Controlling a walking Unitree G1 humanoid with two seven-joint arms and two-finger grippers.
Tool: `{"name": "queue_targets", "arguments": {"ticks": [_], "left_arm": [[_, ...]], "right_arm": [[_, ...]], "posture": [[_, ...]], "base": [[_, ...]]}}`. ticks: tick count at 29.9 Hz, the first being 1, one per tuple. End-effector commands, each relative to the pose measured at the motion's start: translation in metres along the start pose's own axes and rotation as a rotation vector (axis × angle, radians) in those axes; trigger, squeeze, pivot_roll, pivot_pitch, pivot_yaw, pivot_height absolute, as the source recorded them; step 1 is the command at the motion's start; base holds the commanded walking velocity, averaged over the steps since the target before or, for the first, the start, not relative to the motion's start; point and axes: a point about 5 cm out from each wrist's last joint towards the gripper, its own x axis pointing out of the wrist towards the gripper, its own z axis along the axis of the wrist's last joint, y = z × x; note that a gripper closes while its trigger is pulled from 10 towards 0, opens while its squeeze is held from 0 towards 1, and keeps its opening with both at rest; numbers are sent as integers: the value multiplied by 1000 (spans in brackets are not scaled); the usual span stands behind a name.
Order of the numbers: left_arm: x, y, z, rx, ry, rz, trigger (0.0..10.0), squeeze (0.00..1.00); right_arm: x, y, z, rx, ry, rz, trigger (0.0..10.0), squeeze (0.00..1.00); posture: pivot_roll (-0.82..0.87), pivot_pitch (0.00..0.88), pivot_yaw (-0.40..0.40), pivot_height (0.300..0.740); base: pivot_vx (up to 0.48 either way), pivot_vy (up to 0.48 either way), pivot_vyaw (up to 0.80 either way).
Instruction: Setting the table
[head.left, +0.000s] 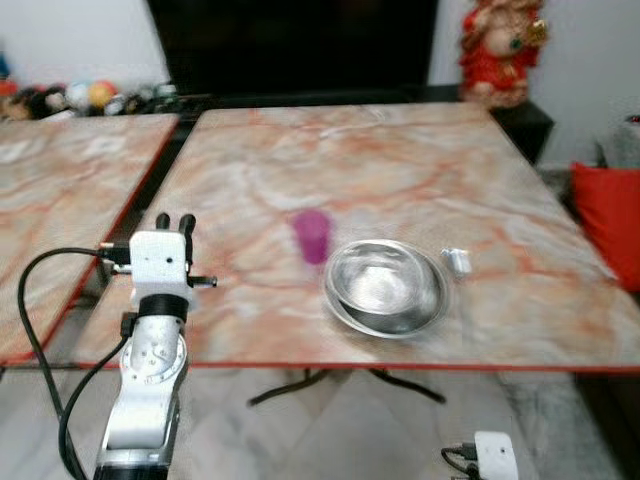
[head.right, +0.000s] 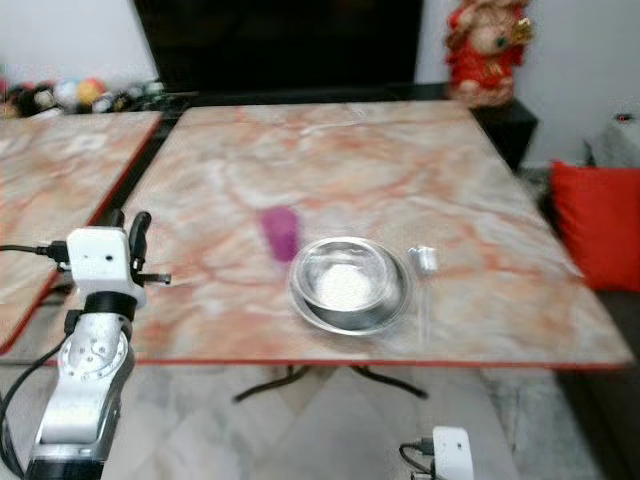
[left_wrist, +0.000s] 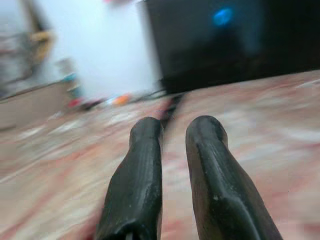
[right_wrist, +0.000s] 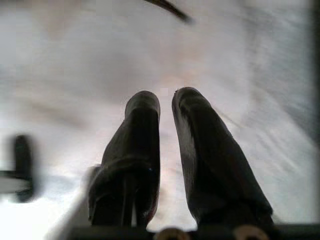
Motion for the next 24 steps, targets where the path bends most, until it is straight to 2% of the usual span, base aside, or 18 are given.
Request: {"name": "queue_targets", "arguments": {"ticks": [1,3,8,24], "left_arm": [[0,-5,3,-16,-12,-12,10000,0],[1,-4,3,-16,-11,-12,10000,0],[1,-2,4,-21,-10,-6,10000,0],[0,1,4,-28,-3,6,10000,0]], "right_arm": [[0,-7,-2,-13,6,-14,10000,0],[0,-7,-2,-13,6,-14,10000,0],[0,-10,-2,16,11,-27,10000,0],[0,-10,0,18,3,-35,10000,0]], "posture": [[-33,0,35,732],[-31,0,34,732],[-31,9,28,732],[-30,38,19,732]], "base": [[0,480,613],[0,480,622],[0,480,0],[0,480,0]]}}
